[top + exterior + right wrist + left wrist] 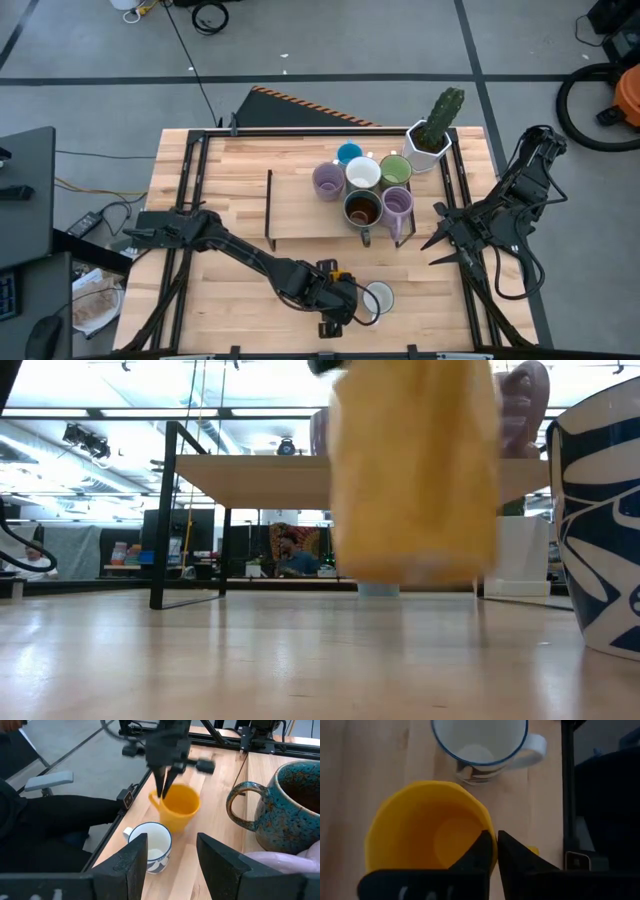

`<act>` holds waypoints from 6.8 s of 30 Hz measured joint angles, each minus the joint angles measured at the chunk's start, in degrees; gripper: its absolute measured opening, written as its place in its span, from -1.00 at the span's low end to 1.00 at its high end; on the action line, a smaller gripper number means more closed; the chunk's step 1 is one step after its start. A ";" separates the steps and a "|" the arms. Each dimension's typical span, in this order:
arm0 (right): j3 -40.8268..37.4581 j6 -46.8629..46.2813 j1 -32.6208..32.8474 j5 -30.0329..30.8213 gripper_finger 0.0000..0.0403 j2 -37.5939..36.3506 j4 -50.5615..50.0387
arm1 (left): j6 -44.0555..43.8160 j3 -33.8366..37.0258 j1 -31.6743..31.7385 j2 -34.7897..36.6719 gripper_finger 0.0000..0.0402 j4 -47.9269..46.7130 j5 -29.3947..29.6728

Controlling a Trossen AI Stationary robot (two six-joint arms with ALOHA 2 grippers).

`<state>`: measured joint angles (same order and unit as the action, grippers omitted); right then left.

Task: Place coffee mugs
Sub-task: Put the yellow mug on the shelf, then put the patterned blue mug on the shelf

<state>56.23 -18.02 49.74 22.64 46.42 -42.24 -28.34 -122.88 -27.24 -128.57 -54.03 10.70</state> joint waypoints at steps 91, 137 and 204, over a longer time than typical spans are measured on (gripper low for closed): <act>0.00 0.02 0.02 -2.85 -0.13 -0.12 0.20 | 15.55 -7.93 11.72 10.29 -0.81 -22.50 14.36; 0.00 1.14 0.02 -3.27 -0.13 -0.10 0.38 | 9.46 -11.36 10.35 10.36 -0.35 -35.59 19.01; 0.02 3.87 -0.02 -1.05 -0.13 -0.87 0.70 | 16.85 32.57 18.39 36.21 -0.35 -3.34 22.34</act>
<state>56.25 -14.15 49.71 21.59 45.55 -41.54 -11.49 -90.30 -8.85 -92.36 -57.37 33.04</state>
